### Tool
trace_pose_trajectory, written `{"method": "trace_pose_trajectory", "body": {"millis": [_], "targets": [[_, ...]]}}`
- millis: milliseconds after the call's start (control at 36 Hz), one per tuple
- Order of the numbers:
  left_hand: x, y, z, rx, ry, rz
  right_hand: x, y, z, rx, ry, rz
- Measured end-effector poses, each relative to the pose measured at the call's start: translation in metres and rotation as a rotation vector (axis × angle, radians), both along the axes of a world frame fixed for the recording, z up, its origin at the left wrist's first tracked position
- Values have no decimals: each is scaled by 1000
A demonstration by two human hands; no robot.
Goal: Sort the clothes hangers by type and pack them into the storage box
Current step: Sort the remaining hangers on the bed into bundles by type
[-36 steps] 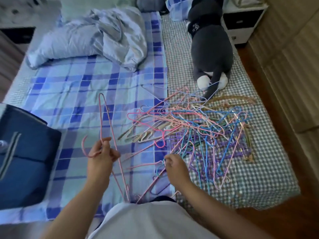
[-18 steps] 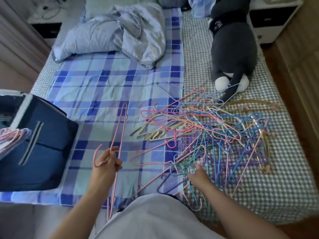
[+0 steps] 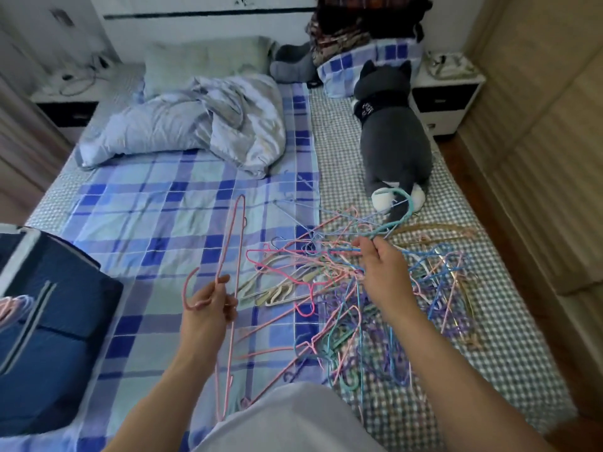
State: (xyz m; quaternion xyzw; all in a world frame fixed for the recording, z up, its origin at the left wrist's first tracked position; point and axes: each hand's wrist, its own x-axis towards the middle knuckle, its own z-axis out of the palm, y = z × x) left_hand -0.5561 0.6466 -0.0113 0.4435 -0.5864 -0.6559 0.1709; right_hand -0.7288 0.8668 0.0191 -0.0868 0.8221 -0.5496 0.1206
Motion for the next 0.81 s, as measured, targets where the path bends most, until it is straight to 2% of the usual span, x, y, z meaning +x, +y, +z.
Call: {"method": "trace_pose_trajectory", "body": {"millis": [111,194,278,333,417,472,556,611,667,750,806], "targets": [[-16,-8,22,65,68,-28,-6,-7,14,-124,-80,3],[-34,-6,47,133,130,-98,2,-29,21,-108,-40,74],[-56,0,68,219,161,-168,22,-62,30,-86,-92,136],[-69,11,81,281,185,-213,41,-84,30,2,-71,173],[-80,27,91,313,209,-272,62,-105,32,251,111,275],[-80,27,91,276,175,-309,64,-109,33,372,193,351],[-66,17,80,181,72,-355,58,-109,21,505,264,611],[-53,9,67,185,29,-335,55,-104,1,409,150,777],[-39,4,49,188,-16,-311,56,-95,-28,288,-54,810],[-14,-1,13,153,-106,-241,53,-64,-83,255,-390,563],[2,-3,-4,122,-142,-198,52,-29,-123,430,-458,388]]}}
